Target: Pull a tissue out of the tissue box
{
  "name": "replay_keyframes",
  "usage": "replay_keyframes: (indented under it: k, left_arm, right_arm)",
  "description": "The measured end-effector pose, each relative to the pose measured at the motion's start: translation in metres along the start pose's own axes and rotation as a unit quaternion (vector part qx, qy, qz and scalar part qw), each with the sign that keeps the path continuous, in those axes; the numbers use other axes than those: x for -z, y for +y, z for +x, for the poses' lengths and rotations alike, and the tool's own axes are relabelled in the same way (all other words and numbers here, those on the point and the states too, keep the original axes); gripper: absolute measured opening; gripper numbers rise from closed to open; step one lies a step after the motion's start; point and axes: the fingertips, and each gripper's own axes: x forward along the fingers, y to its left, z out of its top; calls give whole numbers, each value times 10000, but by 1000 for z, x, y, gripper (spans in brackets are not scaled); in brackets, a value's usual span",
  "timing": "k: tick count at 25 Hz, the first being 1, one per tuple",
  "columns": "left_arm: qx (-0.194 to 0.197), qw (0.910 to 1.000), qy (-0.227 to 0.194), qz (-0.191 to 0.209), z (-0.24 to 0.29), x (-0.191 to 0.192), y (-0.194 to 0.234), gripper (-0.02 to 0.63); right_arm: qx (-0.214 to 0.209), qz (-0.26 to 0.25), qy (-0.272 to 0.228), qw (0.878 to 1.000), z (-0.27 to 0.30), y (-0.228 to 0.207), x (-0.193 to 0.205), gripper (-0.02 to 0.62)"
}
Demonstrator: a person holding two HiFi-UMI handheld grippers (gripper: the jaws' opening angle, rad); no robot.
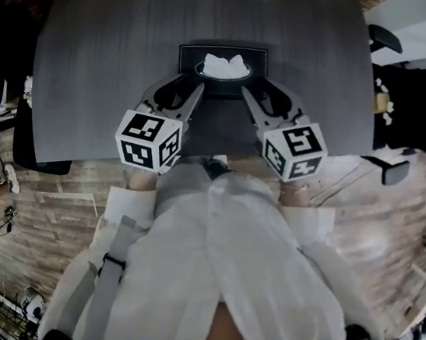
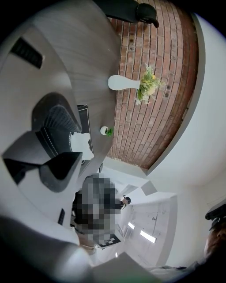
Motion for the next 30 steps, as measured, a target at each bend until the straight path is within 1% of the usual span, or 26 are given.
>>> replay_keyframes:
  k: [4,10,20,30]
  left_arm:
    - [113,9999,59,41,7,-5,11,132]
    - [262,9995,145,70,12,-6,24,132]
    - [479,9986,235,3,17,2,35,132]
    - [641,9976,256,8,23,8,30,132]
  right_arm:
    - [-42,-332,138,9993,19,2,-12,140]
    - [-55,-672,483,9965,40,5,-14,140]
    - [-77,-790,1042,9914,63,11,1,150]
    - [-18,-925,1489,9845,74,5,10,150]
